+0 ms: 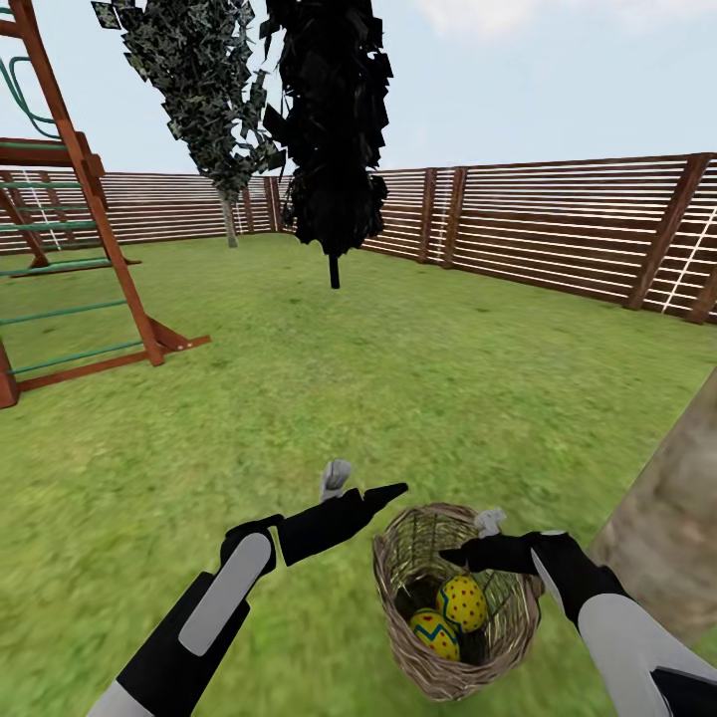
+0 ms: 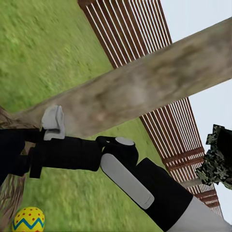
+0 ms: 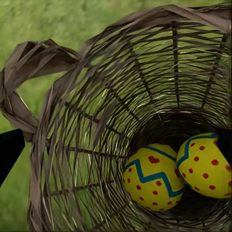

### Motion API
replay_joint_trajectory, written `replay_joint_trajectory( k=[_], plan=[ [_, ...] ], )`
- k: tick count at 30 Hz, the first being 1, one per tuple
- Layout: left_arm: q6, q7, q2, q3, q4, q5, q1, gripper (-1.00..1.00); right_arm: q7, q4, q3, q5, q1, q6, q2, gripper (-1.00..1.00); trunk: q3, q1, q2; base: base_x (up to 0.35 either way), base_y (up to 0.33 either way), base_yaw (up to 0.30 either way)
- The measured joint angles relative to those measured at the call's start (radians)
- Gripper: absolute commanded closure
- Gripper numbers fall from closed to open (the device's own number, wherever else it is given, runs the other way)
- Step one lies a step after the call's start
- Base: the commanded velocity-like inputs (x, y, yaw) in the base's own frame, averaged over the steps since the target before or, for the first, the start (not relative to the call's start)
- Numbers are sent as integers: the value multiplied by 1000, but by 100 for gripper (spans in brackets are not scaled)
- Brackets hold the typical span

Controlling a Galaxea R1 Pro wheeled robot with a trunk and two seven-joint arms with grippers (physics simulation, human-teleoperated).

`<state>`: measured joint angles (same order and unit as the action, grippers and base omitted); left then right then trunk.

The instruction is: Take the three Easter eggs out of the wicker basket on the lawn in the garden, then place them on the lawn next to a single tree (choose any tree) so that all three eggs are next to the same tree and none are left in the basket.

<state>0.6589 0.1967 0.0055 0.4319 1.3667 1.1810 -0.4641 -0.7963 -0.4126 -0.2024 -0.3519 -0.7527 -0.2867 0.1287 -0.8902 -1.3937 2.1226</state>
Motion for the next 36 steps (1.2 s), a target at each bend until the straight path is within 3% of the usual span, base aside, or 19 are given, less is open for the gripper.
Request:
replay_joint_trajectory(
  k=[6, 13, 16, 19, 20, 22, 25, 31, 36],
  plan=[
    [0, 0, 0, -2, 0, -1, 0, -100, 103, -1, 3, -5, 0, -7, 2, -100, 0, 0, 0, 0, 0, 0],
    [0, 1, -1, -20, 0, 0, 0, -100, 132, -55, 5, -3, 0, -18, 2, -100, 0, 0, 0, 0, 0, 0],
    [0, 0, -1, -42, 0, 0, 0, -100, 327, -110, 6, -14, 0, -169, -23, -100, 0, 0, 0, 0, 0, 0],
    [0, 1, 3, -65, 0, -1, 0, -100, 507, -167, 8, -16, -1, -318, -83, -100, 0, 0, 0, 0, 0, 0],
    [1, 1, 13, -76, 1, -1, 0, -100, 531, -182, 11, -18, -1, -338, -100, -100, 0, 0, 0, 0, 0, 0],
    [0, 1, 33, -99, 2, -1, 0, -100, 563, -194, 20, -21, -4, -371, -124, -100, 0, 0, 0, 0, 0, 0],
    [0, 2, 41, -137, 10, -1, 0, -100, 611, -195, 27, -25, -20, -426, -136, -100, -6, -8, 14, 0, 0, 0],
    [1, 24, 34, -172, 27, 5, 0, -100, 676, -147, 32, -23, -47, -507, -146, -100, -25, -31, 56, 0, 0, 0],
    [-1, 100, 29, -178, 44, 74, 0, -100, 679, -123, 31, -17, -49, -517, -148, -100, -41, -50, 91, 0, 0, 0]
  ],
)
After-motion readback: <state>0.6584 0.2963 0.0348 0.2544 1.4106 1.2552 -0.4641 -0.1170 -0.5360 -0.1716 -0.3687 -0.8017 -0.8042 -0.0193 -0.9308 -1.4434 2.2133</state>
